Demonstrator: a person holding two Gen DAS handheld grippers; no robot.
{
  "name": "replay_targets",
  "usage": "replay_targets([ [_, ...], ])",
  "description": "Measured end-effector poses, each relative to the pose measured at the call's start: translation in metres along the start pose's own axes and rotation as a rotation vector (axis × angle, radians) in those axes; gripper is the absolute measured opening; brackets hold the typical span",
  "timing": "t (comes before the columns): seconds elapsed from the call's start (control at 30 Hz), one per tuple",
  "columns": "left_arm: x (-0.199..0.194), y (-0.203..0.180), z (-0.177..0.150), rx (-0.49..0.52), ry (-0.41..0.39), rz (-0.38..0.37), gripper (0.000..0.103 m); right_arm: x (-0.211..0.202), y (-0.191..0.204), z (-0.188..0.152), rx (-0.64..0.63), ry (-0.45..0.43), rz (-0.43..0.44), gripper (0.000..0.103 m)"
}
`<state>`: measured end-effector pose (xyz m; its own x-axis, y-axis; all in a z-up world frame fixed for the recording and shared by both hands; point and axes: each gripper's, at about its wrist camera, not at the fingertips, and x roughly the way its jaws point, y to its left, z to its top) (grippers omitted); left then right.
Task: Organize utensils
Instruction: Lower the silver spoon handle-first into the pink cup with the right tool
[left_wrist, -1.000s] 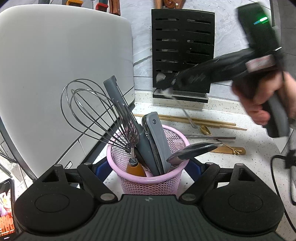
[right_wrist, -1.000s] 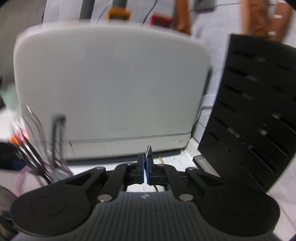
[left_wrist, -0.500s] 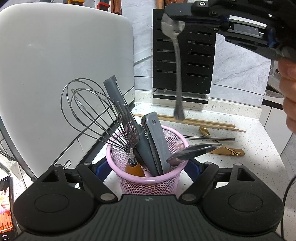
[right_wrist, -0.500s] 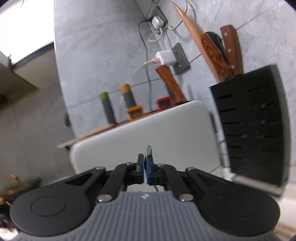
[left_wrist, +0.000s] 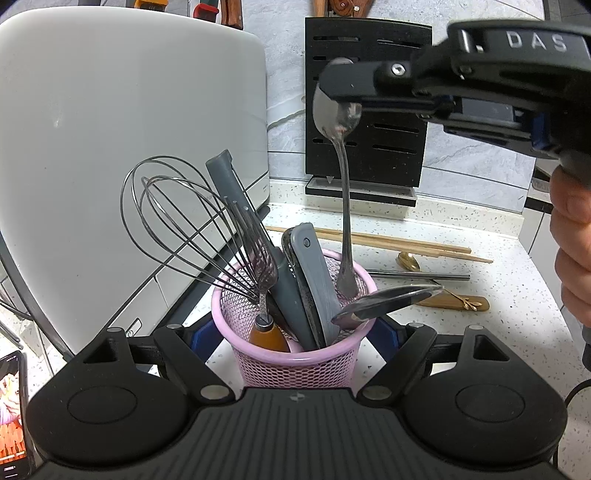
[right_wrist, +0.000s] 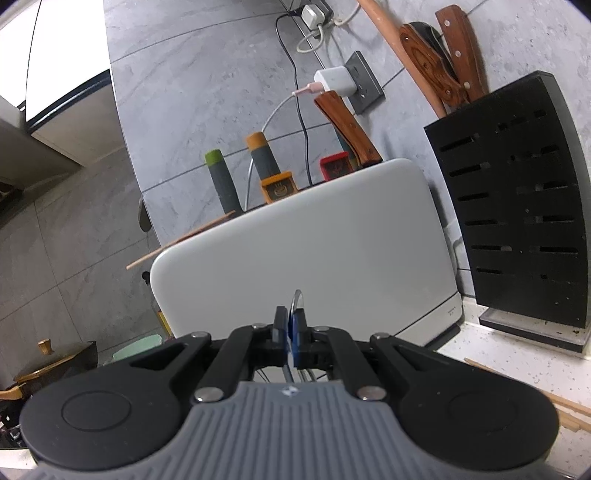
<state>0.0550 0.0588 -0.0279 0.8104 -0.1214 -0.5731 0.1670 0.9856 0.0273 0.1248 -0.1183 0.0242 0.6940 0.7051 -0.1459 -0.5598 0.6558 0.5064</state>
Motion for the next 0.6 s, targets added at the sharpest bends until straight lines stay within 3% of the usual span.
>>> replay_targets([
  [0.6, 0.001, 0.0, 0.001, -0.001, 0.001, -0.002, 0.095, -0.003, -0.01, -0.013, -0.032, 0.158, -0.02, 0.0],
])
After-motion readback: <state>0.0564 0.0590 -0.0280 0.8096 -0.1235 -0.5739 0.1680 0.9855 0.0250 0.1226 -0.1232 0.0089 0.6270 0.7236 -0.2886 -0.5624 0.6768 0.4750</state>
